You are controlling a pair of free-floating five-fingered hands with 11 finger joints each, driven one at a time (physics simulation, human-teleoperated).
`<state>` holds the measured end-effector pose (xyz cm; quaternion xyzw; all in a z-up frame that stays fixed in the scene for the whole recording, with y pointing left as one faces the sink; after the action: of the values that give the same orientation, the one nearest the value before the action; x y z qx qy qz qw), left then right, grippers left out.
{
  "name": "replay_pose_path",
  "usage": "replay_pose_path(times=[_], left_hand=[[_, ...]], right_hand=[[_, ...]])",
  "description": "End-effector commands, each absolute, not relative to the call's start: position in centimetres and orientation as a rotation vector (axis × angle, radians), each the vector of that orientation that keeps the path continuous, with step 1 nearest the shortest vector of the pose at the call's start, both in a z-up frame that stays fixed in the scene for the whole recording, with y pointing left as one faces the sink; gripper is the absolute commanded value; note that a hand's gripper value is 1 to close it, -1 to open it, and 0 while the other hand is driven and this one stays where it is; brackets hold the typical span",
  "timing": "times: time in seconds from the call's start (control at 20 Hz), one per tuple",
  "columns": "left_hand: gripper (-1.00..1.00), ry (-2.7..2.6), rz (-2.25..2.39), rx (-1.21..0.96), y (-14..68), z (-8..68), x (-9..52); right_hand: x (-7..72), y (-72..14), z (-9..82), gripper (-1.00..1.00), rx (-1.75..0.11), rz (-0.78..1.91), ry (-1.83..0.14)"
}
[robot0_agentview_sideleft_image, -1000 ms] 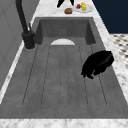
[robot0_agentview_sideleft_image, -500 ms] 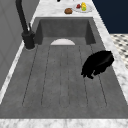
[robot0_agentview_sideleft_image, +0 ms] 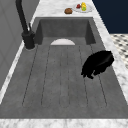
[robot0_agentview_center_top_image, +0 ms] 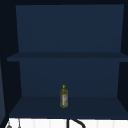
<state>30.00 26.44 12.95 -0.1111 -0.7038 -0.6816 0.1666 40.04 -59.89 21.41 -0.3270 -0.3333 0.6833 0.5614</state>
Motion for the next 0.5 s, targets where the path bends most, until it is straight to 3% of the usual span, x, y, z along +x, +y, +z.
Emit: replay_pose_path(times=[0.0,0.45], left_hand=[[0.0,-2.003,-1.94,-0.316,26.4,13.0,30.0],[0.0,-2.003,-1.94,-0.316,26.4,13.0,30.0]], right_hand=[[38.4,-60.5,21.6,-1.0,-0.794,1.548,-0.763],[35.1,-61.1,22.2,-1.0,-0.806,1.505,-0.683]])
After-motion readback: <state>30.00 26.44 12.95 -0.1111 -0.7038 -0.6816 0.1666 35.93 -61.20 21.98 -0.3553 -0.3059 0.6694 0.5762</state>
